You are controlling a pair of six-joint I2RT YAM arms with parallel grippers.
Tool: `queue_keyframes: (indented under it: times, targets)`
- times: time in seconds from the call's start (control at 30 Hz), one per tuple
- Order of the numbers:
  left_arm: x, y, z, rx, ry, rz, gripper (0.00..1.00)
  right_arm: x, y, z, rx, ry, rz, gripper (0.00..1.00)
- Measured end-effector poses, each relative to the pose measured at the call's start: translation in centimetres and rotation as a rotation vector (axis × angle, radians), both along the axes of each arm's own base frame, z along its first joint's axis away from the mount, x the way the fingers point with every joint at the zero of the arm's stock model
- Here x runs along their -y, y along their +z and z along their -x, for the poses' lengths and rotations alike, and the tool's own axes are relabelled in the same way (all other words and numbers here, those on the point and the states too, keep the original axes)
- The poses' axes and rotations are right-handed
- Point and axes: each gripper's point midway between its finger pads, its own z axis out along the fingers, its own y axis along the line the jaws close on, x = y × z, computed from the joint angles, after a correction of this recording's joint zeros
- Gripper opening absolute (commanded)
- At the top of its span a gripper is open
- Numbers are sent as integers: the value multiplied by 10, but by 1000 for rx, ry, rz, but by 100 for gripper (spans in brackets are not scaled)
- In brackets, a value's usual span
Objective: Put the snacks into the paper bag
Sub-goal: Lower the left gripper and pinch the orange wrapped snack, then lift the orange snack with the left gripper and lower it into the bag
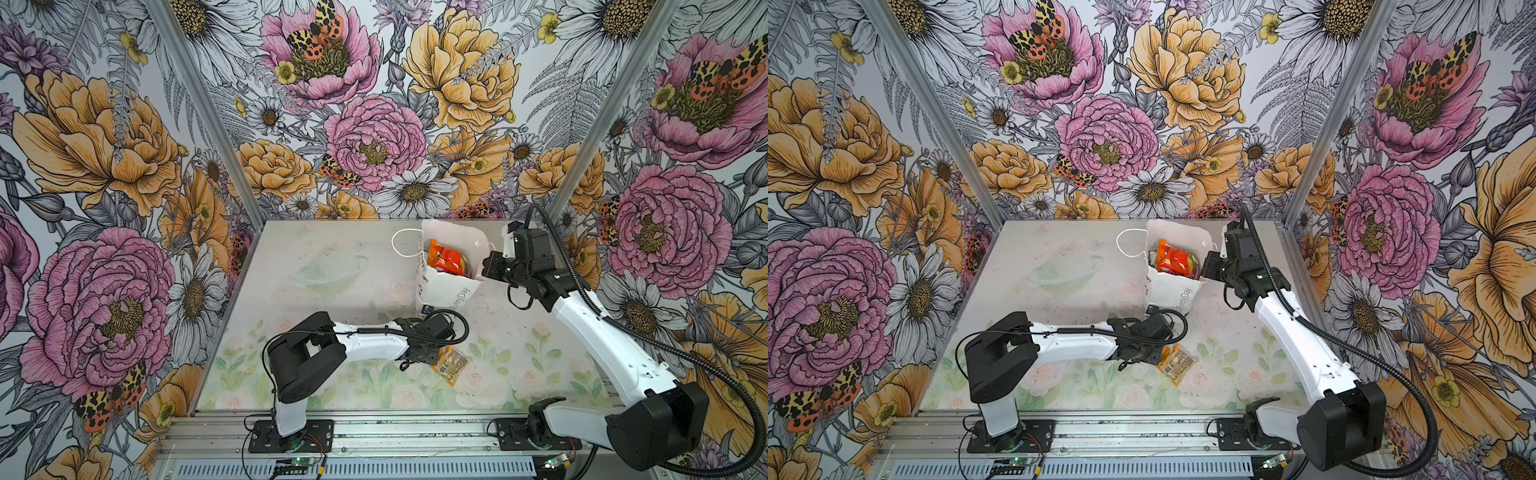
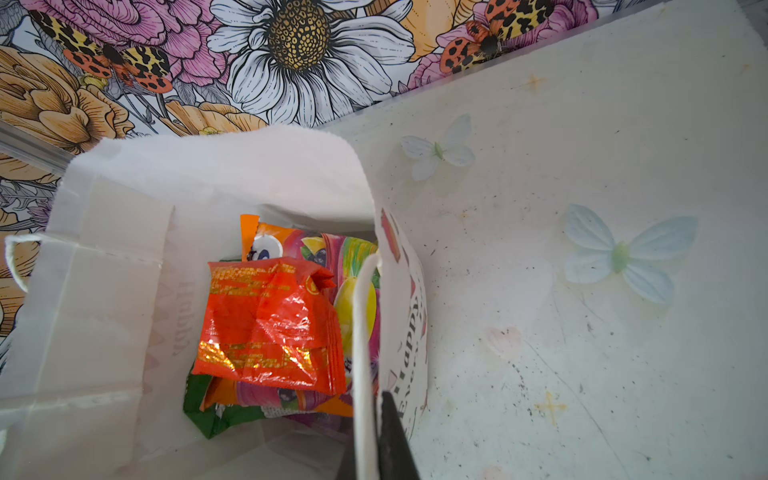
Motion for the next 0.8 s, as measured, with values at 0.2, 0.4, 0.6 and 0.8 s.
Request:
queue_keyframes:
  times: [0.2,0.4,0.6,0.8]
  targets:
    - [-7,1,-1,16,7,-28,45,-1,0,0,0,6,-5,0]
    - [-32,3,1,41,26,-94,45,-1,0,0,-1,6,-5,0]
    - [-60,21,-2,88,65,-121,45,-2,0,0,0,8,-6,0]
    - [-78,59,-19,151,139,-36,45,-2,0,0,-1,8,-7,0]
